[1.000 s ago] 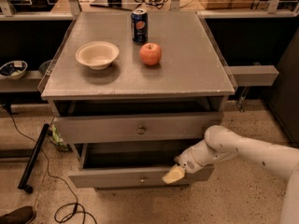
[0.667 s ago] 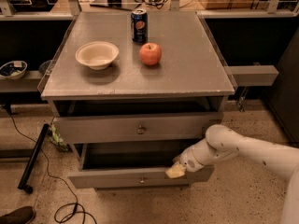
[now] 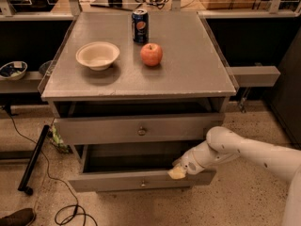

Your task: Open middle drawer

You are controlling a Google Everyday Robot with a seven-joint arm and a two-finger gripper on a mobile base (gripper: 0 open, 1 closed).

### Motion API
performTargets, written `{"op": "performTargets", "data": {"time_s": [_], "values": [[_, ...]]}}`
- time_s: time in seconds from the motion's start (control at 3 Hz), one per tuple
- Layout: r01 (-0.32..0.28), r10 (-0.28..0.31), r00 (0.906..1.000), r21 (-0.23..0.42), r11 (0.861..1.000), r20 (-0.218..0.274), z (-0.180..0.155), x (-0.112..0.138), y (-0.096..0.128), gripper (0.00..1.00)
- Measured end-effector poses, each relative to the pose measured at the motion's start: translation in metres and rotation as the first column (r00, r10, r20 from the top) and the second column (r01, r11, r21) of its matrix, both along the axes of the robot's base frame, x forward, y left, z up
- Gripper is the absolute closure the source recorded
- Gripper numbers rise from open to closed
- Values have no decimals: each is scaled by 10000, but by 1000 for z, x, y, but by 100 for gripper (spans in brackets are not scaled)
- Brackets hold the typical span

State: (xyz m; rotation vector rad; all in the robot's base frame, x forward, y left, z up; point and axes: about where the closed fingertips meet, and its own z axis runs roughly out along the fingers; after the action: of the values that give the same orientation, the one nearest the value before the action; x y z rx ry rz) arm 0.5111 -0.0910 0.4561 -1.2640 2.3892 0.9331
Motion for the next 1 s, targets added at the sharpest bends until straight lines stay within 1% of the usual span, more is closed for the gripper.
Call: {"op": "performTargets", "data": {"time_s": [0.33,1.0], "values": [[0,0,10000,0,10000,0,0,0,0,100],[1,-1,10000,3,10000,3,2,11,-3,100]]}}
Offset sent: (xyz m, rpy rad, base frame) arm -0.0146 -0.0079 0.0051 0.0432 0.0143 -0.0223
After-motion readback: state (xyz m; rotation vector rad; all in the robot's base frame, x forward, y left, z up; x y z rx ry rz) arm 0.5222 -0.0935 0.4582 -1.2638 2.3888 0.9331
